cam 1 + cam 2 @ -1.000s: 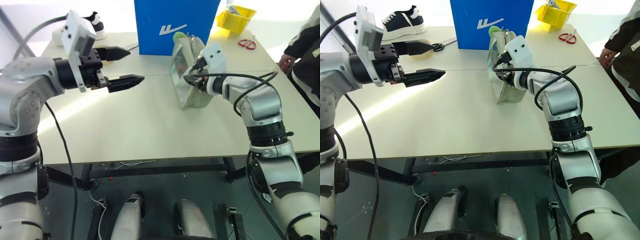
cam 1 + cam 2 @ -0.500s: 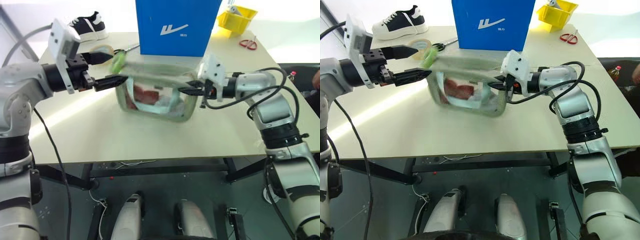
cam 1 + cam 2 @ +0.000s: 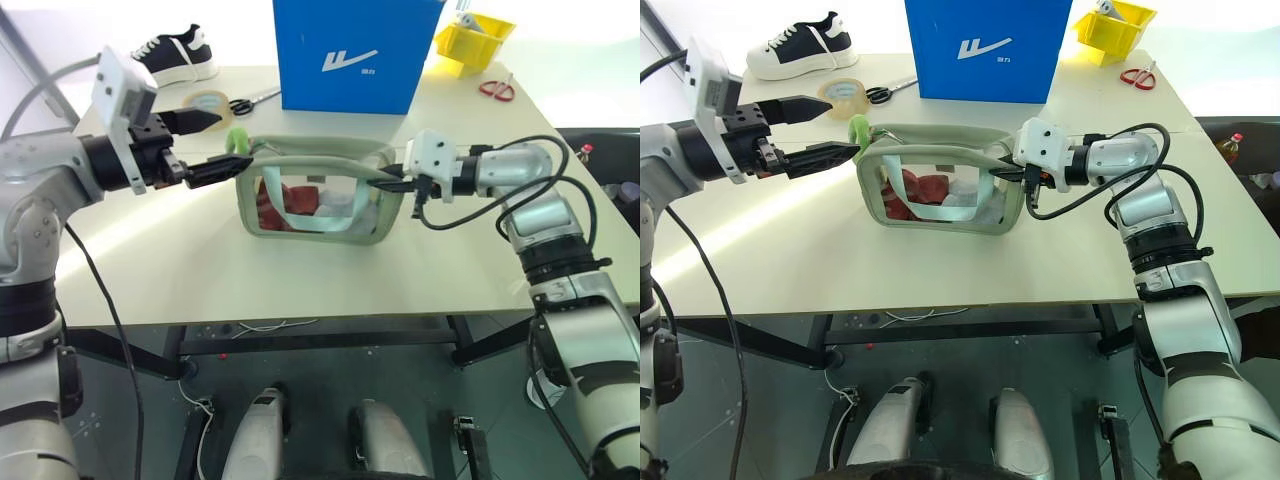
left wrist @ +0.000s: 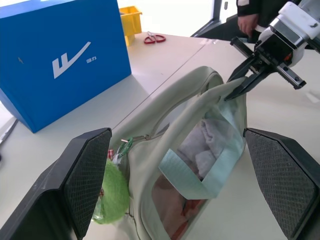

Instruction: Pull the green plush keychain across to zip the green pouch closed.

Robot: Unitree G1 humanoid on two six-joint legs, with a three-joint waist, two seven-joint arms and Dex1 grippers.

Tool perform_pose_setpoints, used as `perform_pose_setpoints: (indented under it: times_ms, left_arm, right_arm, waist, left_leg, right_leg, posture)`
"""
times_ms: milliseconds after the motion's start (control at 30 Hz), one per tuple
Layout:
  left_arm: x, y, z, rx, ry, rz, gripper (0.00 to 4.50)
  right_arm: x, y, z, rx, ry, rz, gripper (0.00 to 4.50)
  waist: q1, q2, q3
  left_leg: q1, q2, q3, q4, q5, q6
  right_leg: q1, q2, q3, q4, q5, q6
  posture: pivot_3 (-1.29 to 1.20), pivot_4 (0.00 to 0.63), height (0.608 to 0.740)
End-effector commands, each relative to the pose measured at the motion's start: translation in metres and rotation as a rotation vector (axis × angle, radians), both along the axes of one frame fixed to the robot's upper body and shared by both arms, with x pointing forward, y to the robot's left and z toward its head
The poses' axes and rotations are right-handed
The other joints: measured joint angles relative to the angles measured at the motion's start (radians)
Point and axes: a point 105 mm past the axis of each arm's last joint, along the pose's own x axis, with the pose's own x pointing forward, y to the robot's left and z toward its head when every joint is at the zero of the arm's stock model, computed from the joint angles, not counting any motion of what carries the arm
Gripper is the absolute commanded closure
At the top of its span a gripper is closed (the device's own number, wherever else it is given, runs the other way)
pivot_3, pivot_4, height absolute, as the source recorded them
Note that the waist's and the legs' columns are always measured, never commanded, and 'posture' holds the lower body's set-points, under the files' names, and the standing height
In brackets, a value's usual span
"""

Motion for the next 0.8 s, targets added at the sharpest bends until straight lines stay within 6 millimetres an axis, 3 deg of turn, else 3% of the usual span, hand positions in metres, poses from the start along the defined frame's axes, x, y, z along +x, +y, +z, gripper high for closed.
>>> perform_pose_setpoints:
  times_ms: [33,200,400,500,633,700,800]
  left_arm:
    - [-0.002,0.002,0.01,0.006,-0.046,0.009,0.0]
    - [0.004,0.012,0.008,-0.025,-0.033,0.056,0.0]
    - [0.04,0.064,-0.008,-0.175,0.002,0.306,0.0]
    - [0.047,0.069,-0.018,-0.192,0.017,0.33,0.0]
    - [0.044,0.064,-0.017,-0.197,0.022,0.29,0.0]
    - [0.044,0.065,-0.016,-0.205,0.026,0.284,0.0]
    - [0.045,0.067,-0.018,-0.221,0.039,0.288,0.0]
  right_arm:
    - [0.003,-0.009,0.02,-0.02,-0.059,0.008,4.45]
    - [0.0,-0.007,0.022,-0.002,-0.046,0.044,4.45]
    - [-0.001,-0.002,0.016,0.033,-0.033,0.044,4.45]
    - [-0.001,-0.003,0.016,0.049,-0.017,0.035,4.45]
    - [-0.002,-0.006,0.022,0.067,-0.013,0.016,2.82]
    - [-0.003,-0.009,0.03,0.083,-0.012,0.003,1.79]
    - [-0.008,-0.015,0.045,0.126,-0.004,-0.012,1.79]
  waist:
    - [0.0,0.0,0.0]
    - [0.0,0.0,0.0]
    - [-0.001,0.0,0.0]
    - [-0.001,0.0,0.0]
    - [-0.001,0.0,0.0]
    - [-0.001,0.0,0.0]
    - [0.001,0.0,0.0]
  left_leg:
    - [0.0,0.0,0.0,0.0,0.0,0.0]
    - [0.0,0.0,0.0,0.0,0.0,0.0]
    - [0.001,0.0,-0.001,0.0,0.0,0.0]
    - [0.001,0.0,0.0,0.0,0.0,0.0]
    - [0.0,0.0,0.0,0.0,0.0,0.0]
    - [0.0,0.0,0.0,0.0,0.0,0.0]
    - [0.0,0.0,-0.001,0.0,0.0,0.0]
  right_leg:
    - [0.0,0.0,0.0,0.0,0.0,0.0]
    - [0.0,0.0,0.0,0.0,0.0,0.0]
    - [0.0,0.0,0.0,0.002,0.0,0.0]
    - [0.0,0.001,0.0,0.002,0.0,0.0]
    - [-0.001,0.0,0.0,0.002,0.0,0.0]
    - [-0.001,0.0,0.0,0.002,0.0,0.0]
    - [-0.001,0.0,0.0,0.002,0.0,0.0]
  posture:
    - [0.0,0.15,0.74]
    - [0.0,0.15,0.74]
    - [0.0,0.15,0.74]
    - [0.0,0.15,0.74]
    - [0.0,0.15,0.74]
    - [0.0,0.15,0.74]
    - [0.0,0.15,0.74]
